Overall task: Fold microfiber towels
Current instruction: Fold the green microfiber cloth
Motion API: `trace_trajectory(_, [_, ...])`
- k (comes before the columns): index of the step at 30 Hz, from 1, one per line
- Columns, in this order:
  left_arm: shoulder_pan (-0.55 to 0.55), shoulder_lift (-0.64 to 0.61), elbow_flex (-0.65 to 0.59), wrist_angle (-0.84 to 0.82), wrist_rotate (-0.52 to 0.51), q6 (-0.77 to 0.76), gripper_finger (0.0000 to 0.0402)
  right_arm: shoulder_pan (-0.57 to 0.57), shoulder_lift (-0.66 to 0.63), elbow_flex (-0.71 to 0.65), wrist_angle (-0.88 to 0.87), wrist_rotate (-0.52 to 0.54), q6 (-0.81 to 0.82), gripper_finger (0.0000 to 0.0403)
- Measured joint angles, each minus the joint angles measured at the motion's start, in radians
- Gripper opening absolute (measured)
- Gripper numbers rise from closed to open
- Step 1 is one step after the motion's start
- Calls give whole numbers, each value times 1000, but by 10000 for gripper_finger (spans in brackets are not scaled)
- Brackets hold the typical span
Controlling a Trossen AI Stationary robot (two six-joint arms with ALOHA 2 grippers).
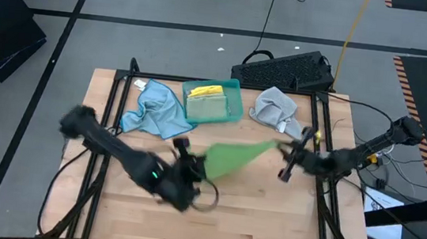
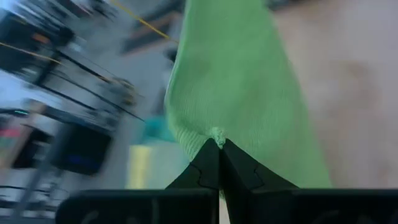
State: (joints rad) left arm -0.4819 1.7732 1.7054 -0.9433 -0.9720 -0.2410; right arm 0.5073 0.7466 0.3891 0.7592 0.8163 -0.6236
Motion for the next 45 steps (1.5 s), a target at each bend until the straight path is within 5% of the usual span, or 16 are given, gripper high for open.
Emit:
trace_trajectory(3, [55, -156, 1, 58, -69, 91, 4, -63, -28, 94, 84, -89, -72, 3])
trace_trajectory(8, [89, -300, 4, 134, 68, 161, 3, -79, -67, 272, -413, -243, 182, 2])
trace_trajectory(11, [63, -300, -2, 79, 178, 116, 3, -75, -65, 302, -650, -345, 357, 2])
trace_trajectory(16, [11, -247, -132, 125, 308, -69, 2, -73, -65, 267, -805, -547, 567, 2])
trace_trajectory(20, [-49, -166, -287, 328, 435, -178, 3, -73, -62, 195, -817, -743, 692, 2])
trace_trajectory(24, [-130, -113, -337, 573, 438, -138, 2, -73, -62, 129, -815, -846, 776, 2])
trace_trajectory(30, [-194, -37, -347, 720, 425, -135, 4, -35, -62, 8, -800, -874, 925, 2])
trace_trajectory(37, [-202, 56, -349, 721, 425, -280, 6, 43, -61, -217, -480, -867, 1077, 2])
trace_trajectory(41, [-201, 102, -348, 718, 418, -338, 6, 67, -58, -328, -220, -785, 1072, 2])
trace_trajectory(45, [-200, 113, -348, 699, 347, -375, 7, 63, -60, -339, -137, -652, 999, 2])
